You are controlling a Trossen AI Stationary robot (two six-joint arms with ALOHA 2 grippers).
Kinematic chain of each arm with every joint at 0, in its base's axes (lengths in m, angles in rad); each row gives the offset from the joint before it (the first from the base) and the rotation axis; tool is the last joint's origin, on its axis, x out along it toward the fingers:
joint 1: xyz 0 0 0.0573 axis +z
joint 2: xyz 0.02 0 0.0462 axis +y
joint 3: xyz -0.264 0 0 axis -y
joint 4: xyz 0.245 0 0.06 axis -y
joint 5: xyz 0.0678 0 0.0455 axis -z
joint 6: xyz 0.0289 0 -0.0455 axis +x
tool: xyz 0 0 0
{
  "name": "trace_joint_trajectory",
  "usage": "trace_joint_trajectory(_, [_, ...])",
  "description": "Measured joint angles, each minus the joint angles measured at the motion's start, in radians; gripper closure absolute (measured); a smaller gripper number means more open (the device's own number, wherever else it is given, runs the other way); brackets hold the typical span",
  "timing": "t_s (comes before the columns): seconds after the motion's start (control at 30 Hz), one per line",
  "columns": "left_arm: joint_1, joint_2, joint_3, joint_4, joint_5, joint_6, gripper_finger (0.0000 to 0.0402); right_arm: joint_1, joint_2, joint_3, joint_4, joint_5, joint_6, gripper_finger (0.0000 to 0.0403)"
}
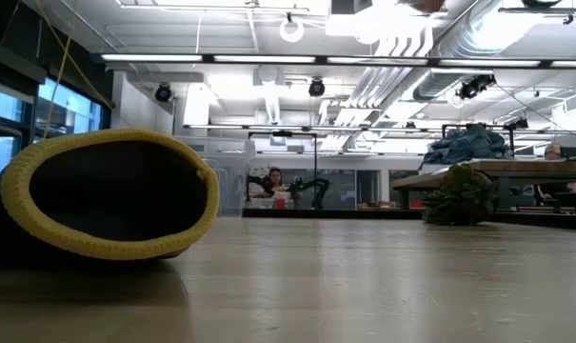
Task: Roll bandage
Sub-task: Put the rolled orange bandage into the transparent zip bag
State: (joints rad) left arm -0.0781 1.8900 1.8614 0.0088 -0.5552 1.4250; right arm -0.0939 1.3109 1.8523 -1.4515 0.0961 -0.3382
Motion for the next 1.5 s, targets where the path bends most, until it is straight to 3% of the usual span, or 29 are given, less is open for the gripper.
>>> trace_joint_trajectory(0.3, [-0.018,0.0,0.0,-0.084,0.026,-0.051,0.0402,-0.012,0.0,0.0,-0.034,0.064,-0.181,0.0396])
trace_joint_trajectory(0.43, [-0.005,0.0,0.0,-0.123,0.049,-0.05,0.0402,-0.011,0.017,0.0,-0.084,0.013,-0.293,0.0396])
trace_joint_trajectory(0.6, [0.026,0.002,0.0,-0.089,0.015,-0.01,0.0402,0.004,0.067,-0.007,-0.098,-0.098,-0.317,0.0396])
trace_joint_trajectory(0.73, [0.04,0.001,0.0,-0.103,0.034,-0.016,0.0402,0.023,0.111,-0.007,-0.119,-0.129,-0.359,0.0397])
trace_joint_trajectory(0.9, [0.039,-0.002,0.001,-0.135,0.145,-0.094,0.0402,0.042,0.128,-0.008,-0.038,-0.28,-0.387,0.0397])
trace_joint_trajectory(1.03, [0.026,-0.005,0.003,-0.149,0.23,-0.172,0.0402,0.058,0.14,-0.01,0.09,-0.286,-0.353,0.0394])
trace_joint_trajectory(1.17, [0.013,-0.012,0.004,-0.178,0.222,-0.199,0.0401,0.077,0.135,-0.01,0.194,-0.211,-0.236,0.0355])
trace_joint_trajectory(1.3, [0.008,-0.021,0.005,-0.209,0.138,-0.183,0.0401,0.087,0.148,-0.01,0.227,-0.105,-0.124,0.029])
trace_joint_trajectory(1.4, [0.016,-0.02,0.003,-0.243,0.098,-0.172,0.0402,0.094,0.17,-0.01,0.214,-0.086,0.004,0.0237])
trace_joint_trajectory(1.5, [0.023,-0.025,0.002,-0.252,0.103,-0.175,0.0402,0.122,0.176,-0.01,0.201,-0.047,-0.041,0.0194])
